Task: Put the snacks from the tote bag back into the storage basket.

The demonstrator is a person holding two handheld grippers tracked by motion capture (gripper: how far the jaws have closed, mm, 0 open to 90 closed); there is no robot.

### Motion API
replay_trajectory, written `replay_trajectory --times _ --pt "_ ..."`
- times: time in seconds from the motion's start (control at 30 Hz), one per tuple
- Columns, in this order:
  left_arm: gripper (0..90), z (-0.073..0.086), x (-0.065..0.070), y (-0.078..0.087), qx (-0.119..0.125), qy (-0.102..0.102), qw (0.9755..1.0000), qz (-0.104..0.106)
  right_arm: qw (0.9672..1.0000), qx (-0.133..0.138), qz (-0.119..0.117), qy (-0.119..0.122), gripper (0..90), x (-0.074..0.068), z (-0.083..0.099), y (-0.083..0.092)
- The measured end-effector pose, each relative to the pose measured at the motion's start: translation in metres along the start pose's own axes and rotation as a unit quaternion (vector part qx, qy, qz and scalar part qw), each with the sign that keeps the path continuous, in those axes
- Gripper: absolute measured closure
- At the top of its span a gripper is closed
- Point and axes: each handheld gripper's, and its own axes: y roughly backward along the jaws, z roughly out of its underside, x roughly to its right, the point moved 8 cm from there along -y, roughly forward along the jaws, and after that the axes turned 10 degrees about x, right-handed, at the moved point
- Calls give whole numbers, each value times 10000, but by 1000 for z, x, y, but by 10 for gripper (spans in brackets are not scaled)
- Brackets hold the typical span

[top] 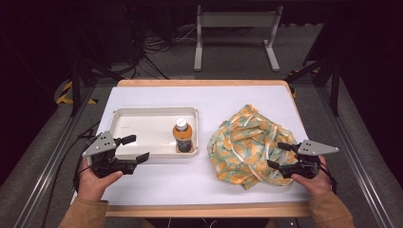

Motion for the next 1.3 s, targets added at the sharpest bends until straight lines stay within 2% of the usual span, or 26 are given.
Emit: replay_trajectory --times 0.07,0.27,0.33,0.43,0.57,0.63,0.73,0.83,0.9,1.13,1.3 --pt "205 5 1 0 -39 8 10000 10 10000 -1 1 -2 176 0 0 0" --pt "209 25 -1 1 73 197 9998 -41 10000 4 20 -15 173 1 1 1" --pt "209 33 -2 1 15 205 9997 -95 10000 1 23 -9 172 1 1 1" --pt "208 42 -2 2 82 270 9995 -111 10000 7 23 -4 169 1 1 1" --pt "198 49 -4 1 203 362 9991 -121 10000 4 18 3 168 1 2 0" --pt "197 53 -5 1 196 339 9991 -184 10000 -6 21 -3 167 1 2 0" --pt "196 58 -6 0 193 459 9985 -246 10000 -15 18 3 166 0 3 0" --pt "193 61 -6 0 174 488 9982 -309 10000 -15 20 9 165 1 3 0" --pt "196 67 -5 -2 137 473 9981 -379 10000 -24 21 -8 164 1 4 -1" --pt "197 72 -4 -5 118 414 9982 -416 10000 -61 20 6 163 1 5 -2" --pt "210 79 -5 -6 16 470 9980 -430 10000 -56 21 -7 163 1 6 -2"
